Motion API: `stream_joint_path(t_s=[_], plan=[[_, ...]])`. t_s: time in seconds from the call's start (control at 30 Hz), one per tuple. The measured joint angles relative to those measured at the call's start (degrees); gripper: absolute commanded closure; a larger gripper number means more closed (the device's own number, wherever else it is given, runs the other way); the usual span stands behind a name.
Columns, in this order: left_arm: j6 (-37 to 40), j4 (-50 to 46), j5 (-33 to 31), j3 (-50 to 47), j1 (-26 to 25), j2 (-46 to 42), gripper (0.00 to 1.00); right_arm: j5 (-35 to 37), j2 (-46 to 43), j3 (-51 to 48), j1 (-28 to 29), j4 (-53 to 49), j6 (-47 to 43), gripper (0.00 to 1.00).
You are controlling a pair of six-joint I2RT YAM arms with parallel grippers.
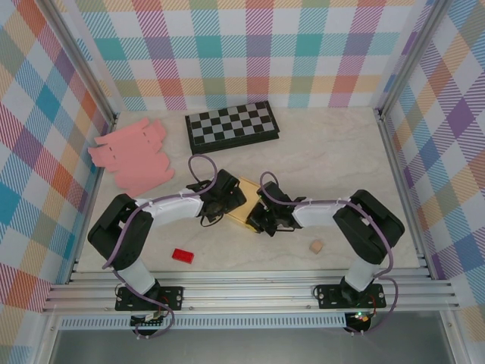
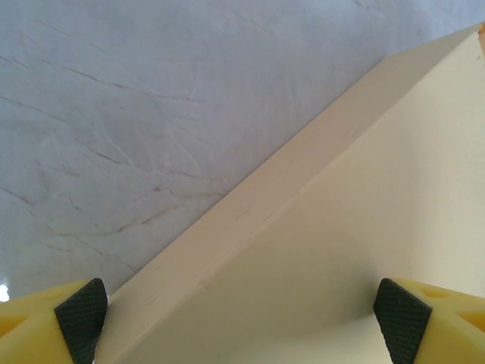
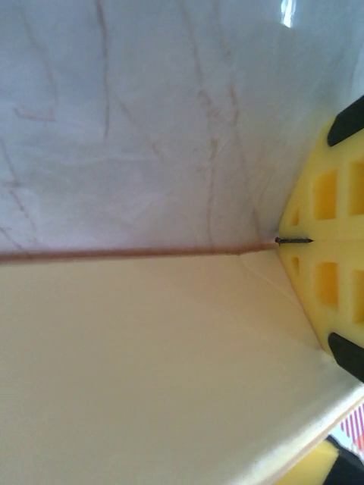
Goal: Fold the paper box
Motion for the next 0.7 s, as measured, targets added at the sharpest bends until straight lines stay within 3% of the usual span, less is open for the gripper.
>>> stream_joint_path(t_s=[0.3, 0.5, 0.7], plan=[[5.84, -3.17, 4.35, 1.25, 3.87, -1.99, 0.05, 0.94, -11.72, -2.23, -3.04, -4.50, -8.35, 1.00], [13.16, -4.76, 8.02, 5.62, 9.11, -3.87, 0.04, -0.35, -17.70, -2.89, -12.61, -11.87, -18.27, 1.00], [22.95, -3.85, 14.53, 15.61, 11.76, 0.66, 0.07, -3.87, -15.32, 0.79, -19.67, -14.56, -27.65, 1.00]])
